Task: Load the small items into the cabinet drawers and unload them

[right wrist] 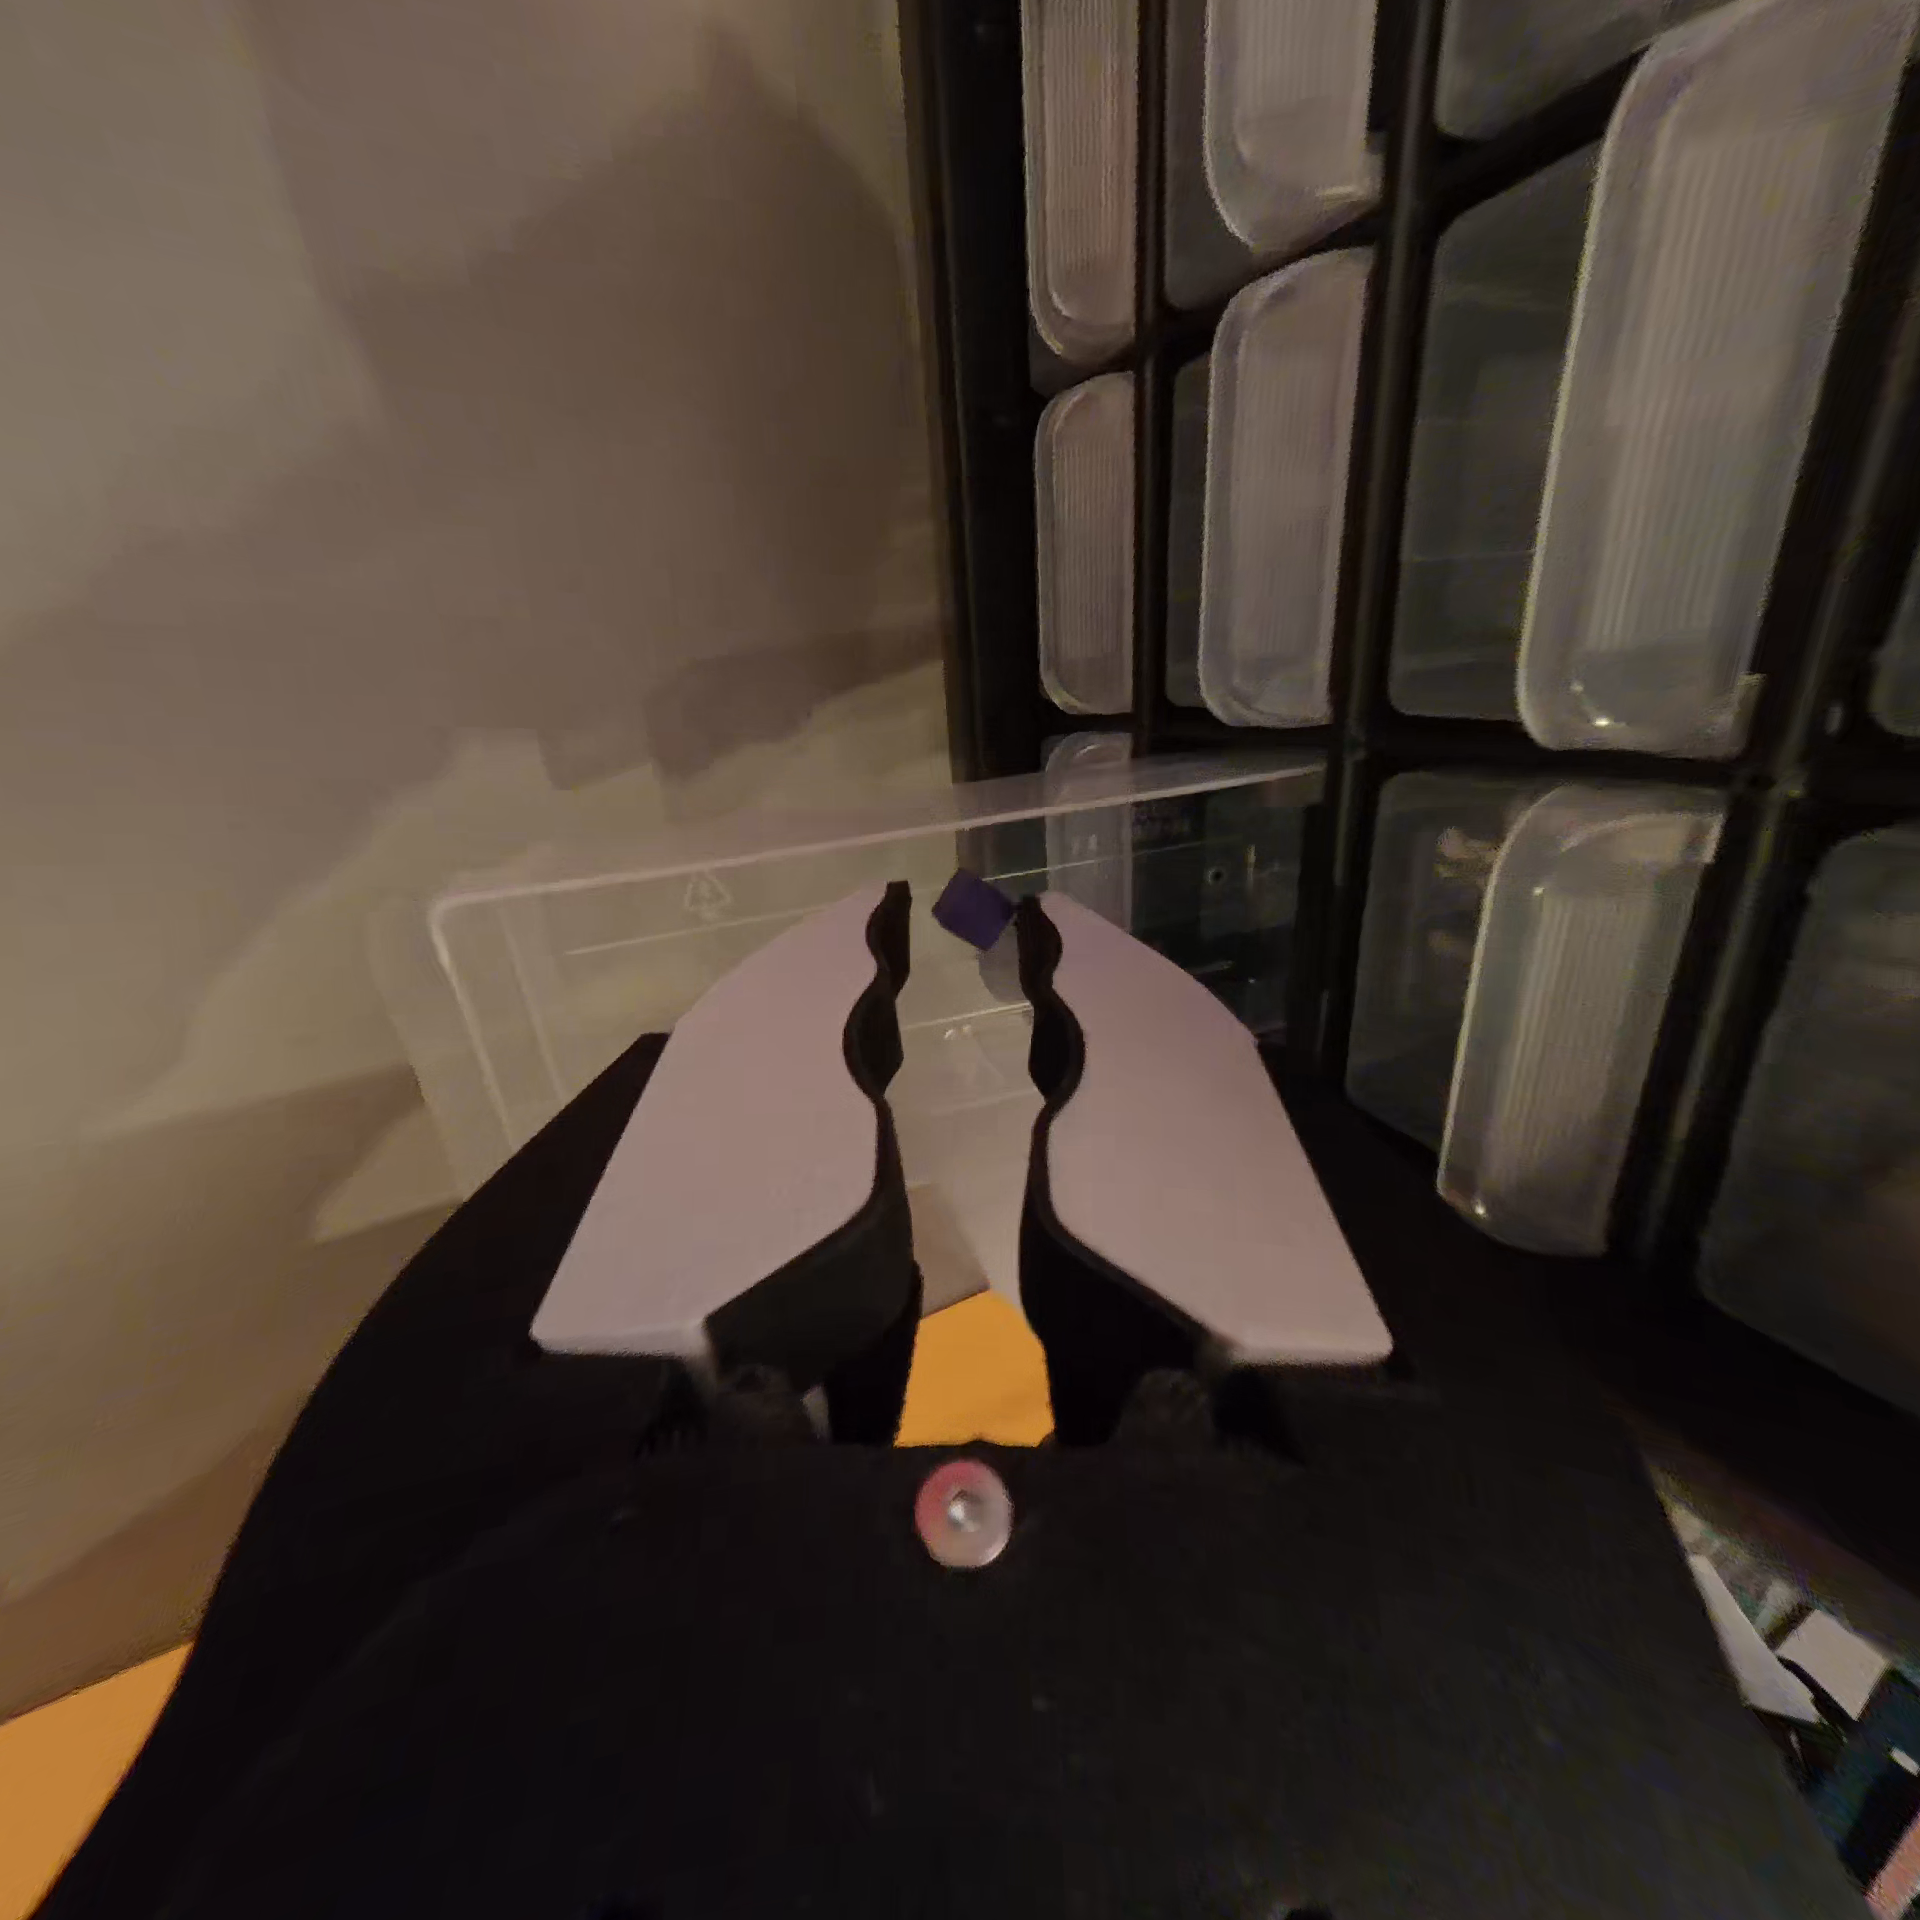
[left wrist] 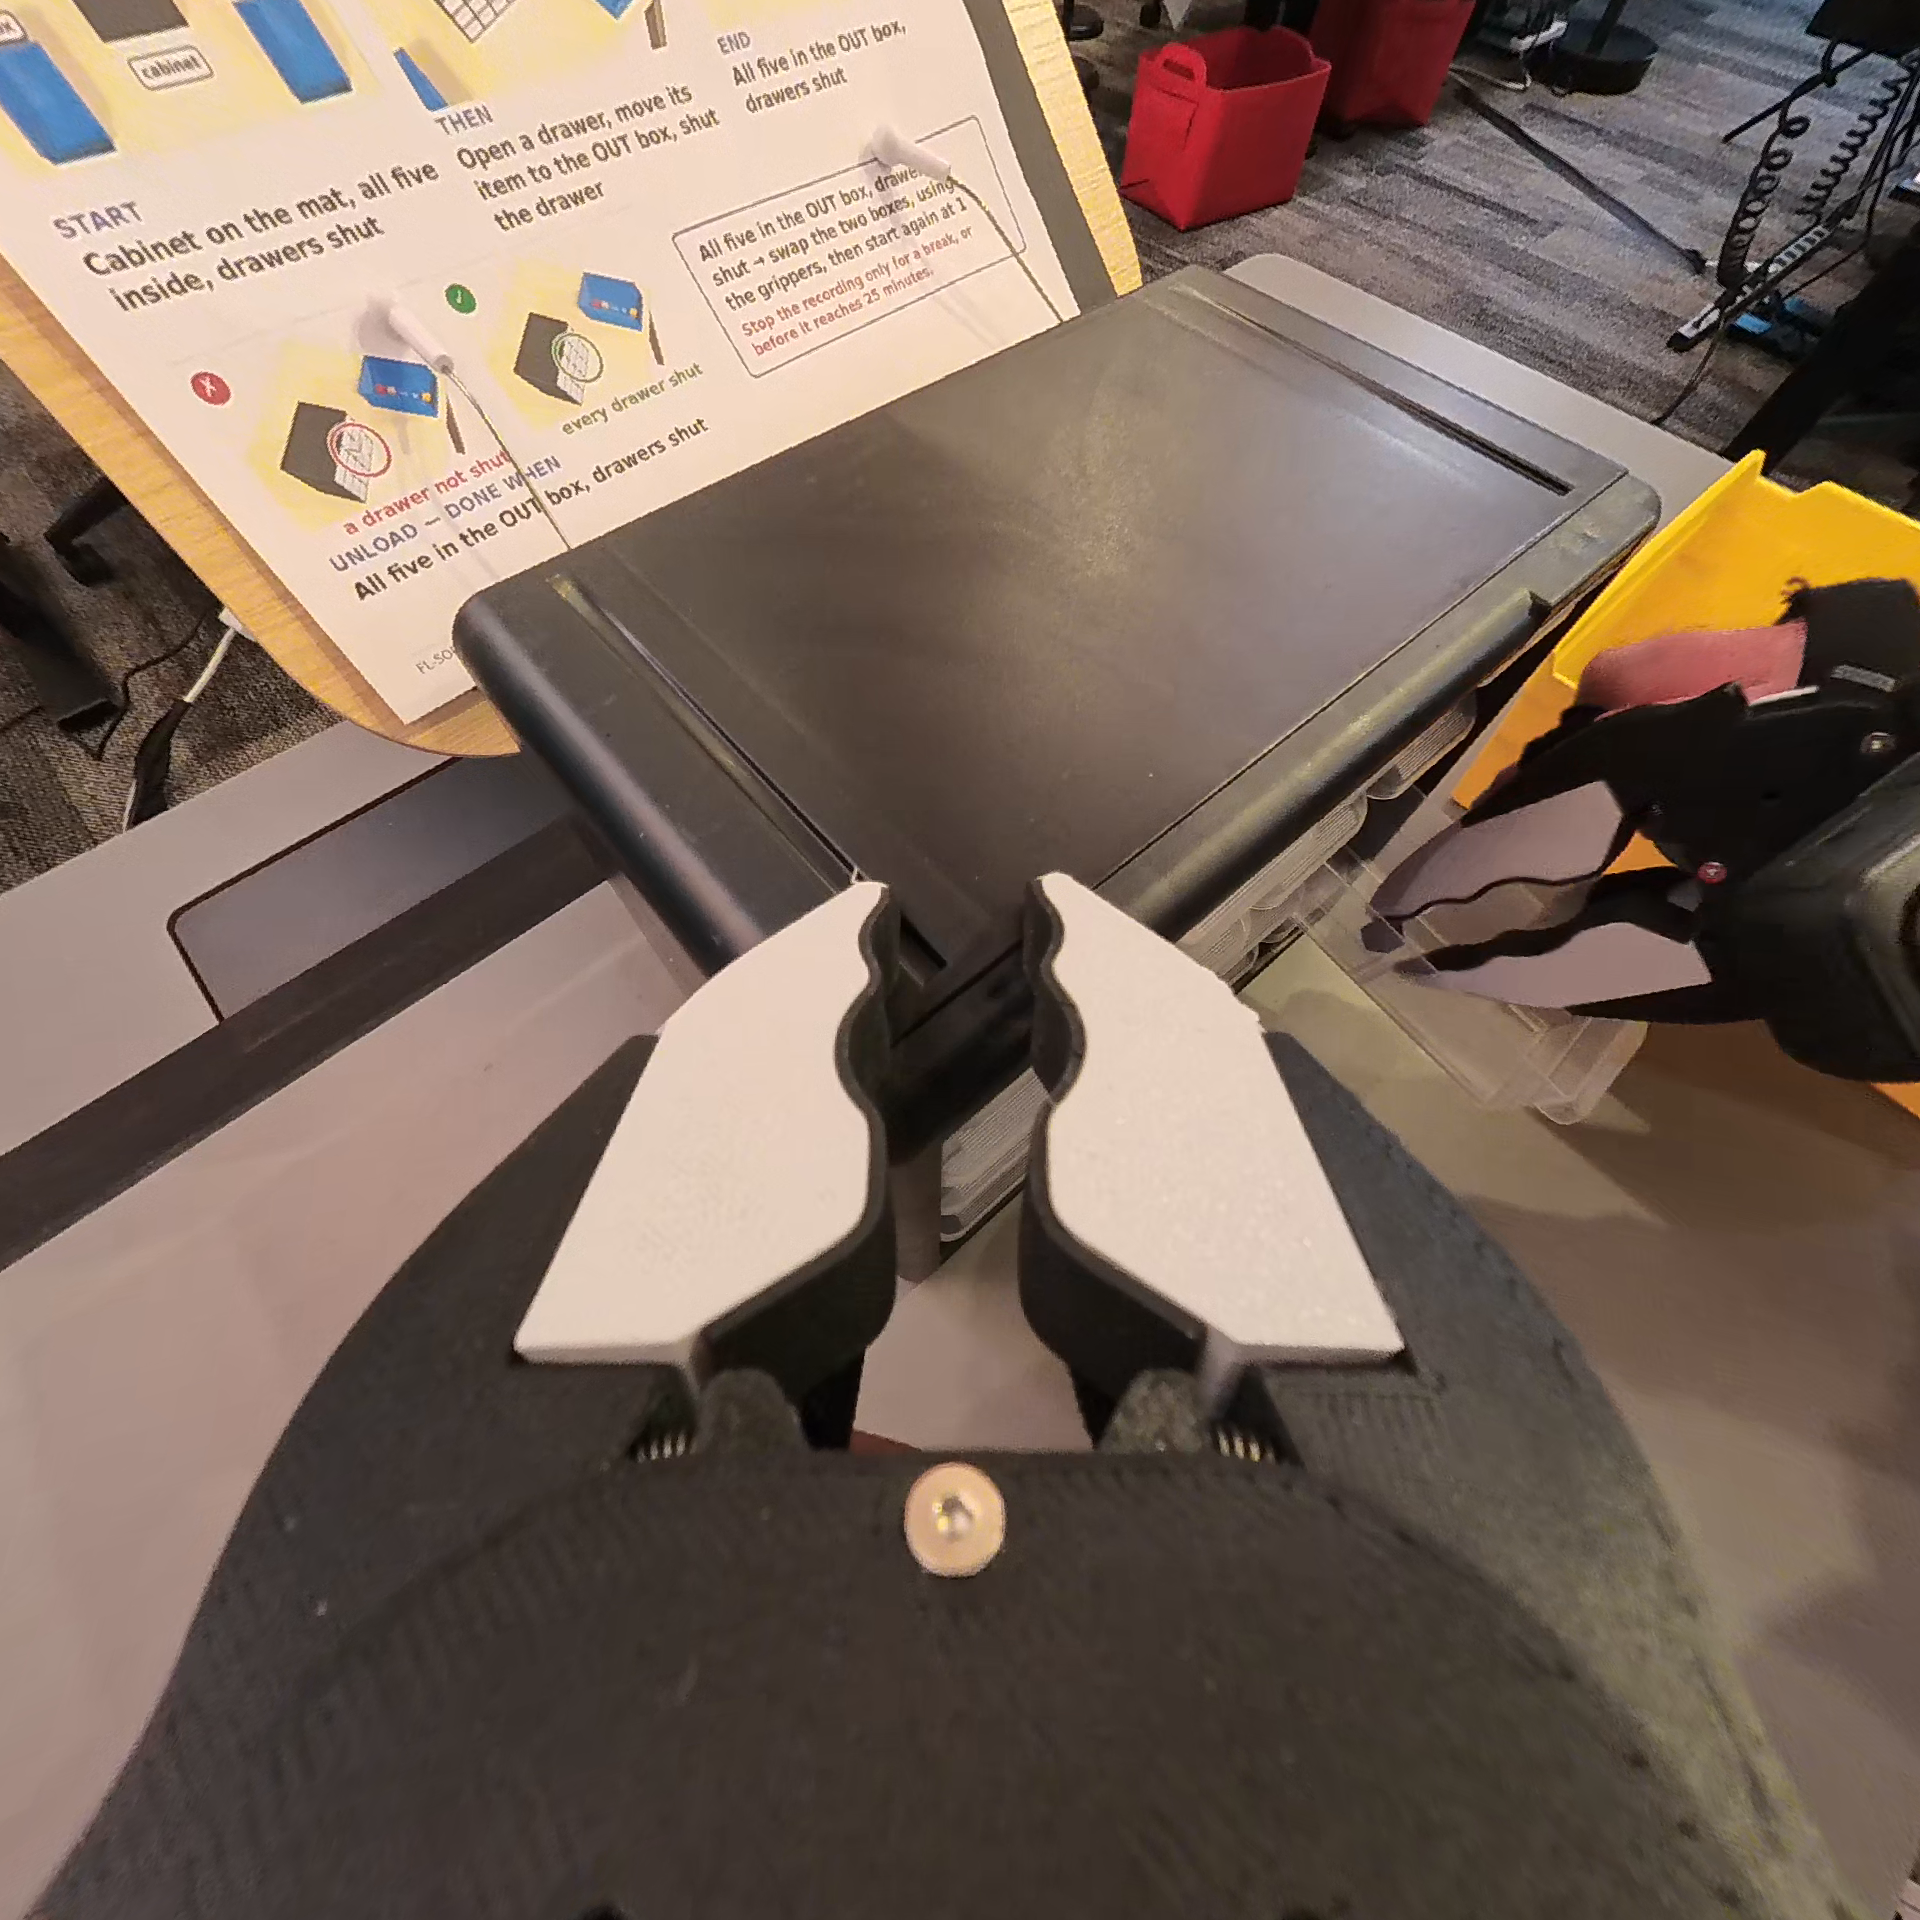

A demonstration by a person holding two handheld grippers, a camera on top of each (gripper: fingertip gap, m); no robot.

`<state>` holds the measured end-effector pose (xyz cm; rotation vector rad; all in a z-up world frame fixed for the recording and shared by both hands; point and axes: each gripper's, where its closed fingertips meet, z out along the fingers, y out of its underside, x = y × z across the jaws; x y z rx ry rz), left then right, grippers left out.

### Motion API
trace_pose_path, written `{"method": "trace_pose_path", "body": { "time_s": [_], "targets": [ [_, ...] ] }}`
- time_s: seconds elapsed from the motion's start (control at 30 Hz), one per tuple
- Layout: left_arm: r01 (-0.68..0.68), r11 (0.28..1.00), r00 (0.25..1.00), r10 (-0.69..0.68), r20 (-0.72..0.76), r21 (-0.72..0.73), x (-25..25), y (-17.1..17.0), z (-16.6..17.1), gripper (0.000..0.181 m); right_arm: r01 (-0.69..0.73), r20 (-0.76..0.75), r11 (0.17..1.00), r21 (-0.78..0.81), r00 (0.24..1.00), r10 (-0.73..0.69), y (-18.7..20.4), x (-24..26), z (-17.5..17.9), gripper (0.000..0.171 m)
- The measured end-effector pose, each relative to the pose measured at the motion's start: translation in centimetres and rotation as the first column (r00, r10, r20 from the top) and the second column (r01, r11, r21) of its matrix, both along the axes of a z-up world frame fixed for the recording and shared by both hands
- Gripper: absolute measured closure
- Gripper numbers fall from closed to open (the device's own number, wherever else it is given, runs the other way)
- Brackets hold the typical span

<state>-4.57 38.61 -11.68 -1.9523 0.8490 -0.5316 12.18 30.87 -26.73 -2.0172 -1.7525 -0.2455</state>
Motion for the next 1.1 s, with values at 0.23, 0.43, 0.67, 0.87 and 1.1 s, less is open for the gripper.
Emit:
{"method": "trace_pose_path", "body": {
  "time_s": [0.23, 0.43, 0.67, 0.87, 1.1],
  "targets": [
    [0.001, 1.0, 1.0, -0.001, 0.004, 0.002, 0.0, 0.0, 0.0, 0.158, 0.019, 0.011, 1.0, 0.019, 1.0, -0.02, 0.8, 0.1, 0.2, 0.162],
    [0.002, 1.0, 1.0, -0.002, 0.006, 0.003, 0.0, 0.0, 0.0, 0.158, 0.003, -0.008, 0.999, -0.035, 1.0, -0.004, 0.0, 0.0, 0.2, 0.145],
    [0.001, 1.0, 1.0, -0.001, 0.007, 0.003, 0.0, 0.0, 0.0, 0.158, -0.021, 0.069, 0.999, -0.031, 0.997, 0.023, 0.4, 0.3, -0.1, 0.148],
    [0.001, 1.0, 1.0, -0.001, 0.007, 0.003, 0.0, 0.0, 0.0, 0.158, -0.029, 0.109, 0.999, -0.043, 0.993, 0.034, 0.6, 0.3, -0.1, 0.161],
    [0.002, 1.0, 1.0, -0.002, 0.011, 0.005, 0.0, 0.0, 0.0, 0.158, -0.053, 0.049, 0.998, -0.024, 0.997, 0.054, 0.1, 0.1, 1.3, 0.161]
  ]
}}
